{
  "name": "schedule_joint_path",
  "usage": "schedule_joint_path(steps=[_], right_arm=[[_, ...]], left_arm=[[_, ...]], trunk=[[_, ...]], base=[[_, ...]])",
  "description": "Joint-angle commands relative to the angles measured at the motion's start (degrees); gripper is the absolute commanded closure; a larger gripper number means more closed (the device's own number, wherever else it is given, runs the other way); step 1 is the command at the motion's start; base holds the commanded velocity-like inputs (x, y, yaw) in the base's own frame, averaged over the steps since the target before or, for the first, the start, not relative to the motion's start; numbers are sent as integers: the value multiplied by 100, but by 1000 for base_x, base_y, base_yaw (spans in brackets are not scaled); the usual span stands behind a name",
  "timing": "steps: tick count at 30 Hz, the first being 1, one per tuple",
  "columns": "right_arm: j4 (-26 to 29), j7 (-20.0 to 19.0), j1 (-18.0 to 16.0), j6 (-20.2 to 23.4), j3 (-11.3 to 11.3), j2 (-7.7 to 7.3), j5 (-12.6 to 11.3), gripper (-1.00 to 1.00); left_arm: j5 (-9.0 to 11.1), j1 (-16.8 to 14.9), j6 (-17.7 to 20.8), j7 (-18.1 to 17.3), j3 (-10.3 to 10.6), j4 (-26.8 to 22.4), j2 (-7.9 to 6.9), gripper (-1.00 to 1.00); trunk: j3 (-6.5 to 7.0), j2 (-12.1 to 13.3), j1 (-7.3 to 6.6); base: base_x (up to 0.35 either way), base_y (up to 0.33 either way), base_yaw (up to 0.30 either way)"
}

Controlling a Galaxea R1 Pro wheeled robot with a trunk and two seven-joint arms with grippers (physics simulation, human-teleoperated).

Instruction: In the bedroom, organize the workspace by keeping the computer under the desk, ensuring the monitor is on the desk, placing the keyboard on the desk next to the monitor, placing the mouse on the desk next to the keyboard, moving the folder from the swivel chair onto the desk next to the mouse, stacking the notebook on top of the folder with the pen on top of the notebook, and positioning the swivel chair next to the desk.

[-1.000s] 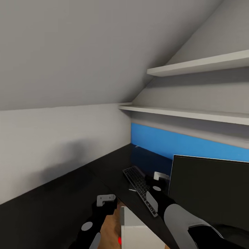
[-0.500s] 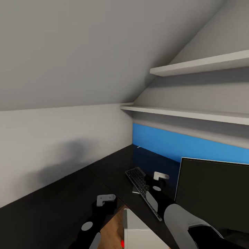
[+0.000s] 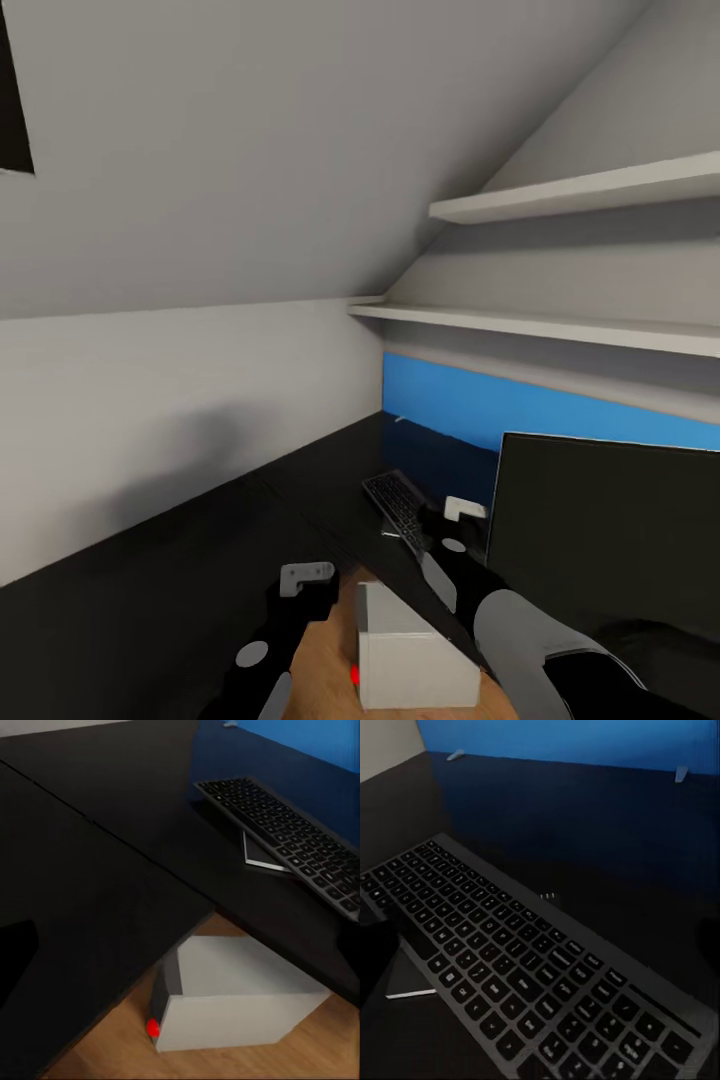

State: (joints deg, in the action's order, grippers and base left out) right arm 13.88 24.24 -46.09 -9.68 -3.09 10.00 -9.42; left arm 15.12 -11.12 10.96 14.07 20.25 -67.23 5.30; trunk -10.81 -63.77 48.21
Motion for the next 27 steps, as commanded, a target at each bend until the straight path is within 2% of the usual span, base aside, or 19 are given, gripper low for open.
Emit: schedule_joint_path(steps=[1,9,18,27], right_arm=[[-6,20,-6,-34,-34,0,-60,-100],[-15,13,-6,-34,-42,0,-60,-100],[-16,2,-6,-34,-43,0,-60,-100],[-16,11,-6,-34,-43,0,-60,-100]], left_arm=[[53,-5,20,44,13,-9,-3,-100],[53,-5,20,44,16,-9,-1,-100],[53,-5,20,44,30,-9,6,-100],[50,-5,20,44,31,-9,6,-100]], trunk=[[-8,-6,-3],[-8,-6,-3],[-8,-6,-3],[16,-6,-3]], base=[[-329,0,0],[-254,0,0],[-13,0,-75],[0,0,-180]])
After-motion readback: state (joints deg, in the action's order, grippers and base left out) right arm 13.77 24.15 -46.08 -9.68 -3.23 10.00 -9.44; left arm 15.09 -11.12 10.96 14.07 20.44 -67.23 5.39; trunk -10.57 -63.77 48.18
